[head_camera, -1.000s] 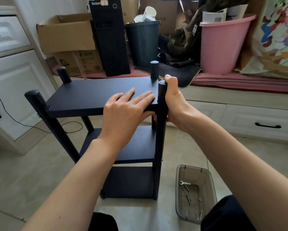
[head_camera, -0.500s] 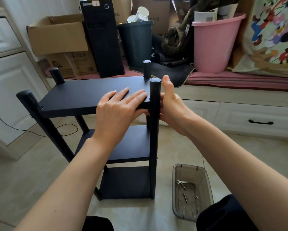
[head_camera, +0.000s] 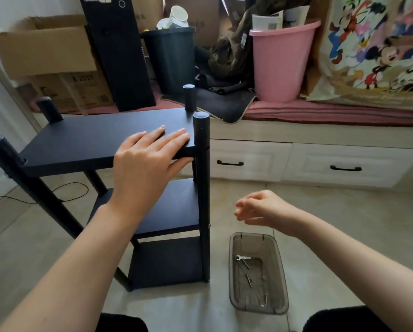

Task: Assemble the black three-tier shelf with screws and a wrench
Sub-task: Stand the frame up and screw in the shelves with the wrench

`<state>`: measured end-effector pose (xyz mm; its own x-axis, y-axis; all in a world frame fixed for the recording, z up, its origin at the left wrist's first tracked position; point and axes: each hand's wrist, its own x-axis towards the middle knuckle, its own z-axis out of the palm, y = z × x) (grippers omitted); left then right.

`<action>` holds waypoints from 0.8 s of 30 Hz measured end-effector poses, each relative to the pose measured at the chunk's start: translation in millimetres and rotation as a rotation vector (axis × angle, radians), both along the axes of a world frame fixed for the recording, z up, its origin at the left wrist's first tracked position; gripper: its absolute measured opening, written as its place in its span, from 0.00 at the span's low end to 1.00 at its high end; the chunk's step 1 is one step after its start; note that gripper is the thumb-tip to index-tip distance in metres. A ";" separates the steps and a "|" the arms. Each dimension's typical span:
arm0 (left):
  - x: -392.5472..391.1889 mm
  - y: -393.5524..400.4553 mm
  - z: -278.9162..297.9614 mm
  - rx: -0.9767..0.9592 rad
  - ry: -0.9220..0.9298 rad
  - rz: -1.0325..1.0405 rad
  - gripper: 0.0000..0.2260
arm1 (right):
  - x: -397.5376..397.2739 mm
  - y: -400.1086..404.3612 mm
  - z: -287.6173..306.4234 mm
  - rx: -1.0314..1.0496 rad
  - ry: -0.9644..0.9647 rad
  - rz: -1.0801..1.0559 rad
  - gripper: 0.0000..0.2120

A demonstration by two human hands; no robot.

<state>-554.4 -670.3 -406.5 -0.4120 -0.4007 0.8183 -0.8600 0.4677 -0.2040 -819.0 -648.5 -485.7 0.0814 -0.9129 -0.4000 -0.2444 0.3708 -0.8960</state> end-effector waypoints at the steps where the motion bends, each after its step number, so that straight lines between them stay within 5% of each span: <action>1: -1.0 1.6 0.2 0.016 0.016 -0.001 0.15 | -5.0 0.0 -16.4 0.043 0.040 0.011 0.10; 12: -22.8 12.1 -2.0 0.140 0.141 0.045 0.21 | -19.5 7.7 -215.0 0.404 0.446 -0.015 0.13; 18: -38.0 14.8 -7.0 0.149 0.246 0.101 0.21 | -18.3 10.1 -277.6 0.460 0.574 -0.013 0.04; 24: -47.5 11.1 -16.0 0.080 0.295 0.123 0.22 | -20.8 10.4 -316.2 0.372 0.724 0.069 0.15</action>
<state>-601.9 -659.2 -422.4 -0.1070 -0.5007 0.8590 -0.9275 0.3616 0.0952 -839.9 -638.1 -801.9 -0.2627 -0.7124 -0.6507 -0.7488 0.5759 -0.3282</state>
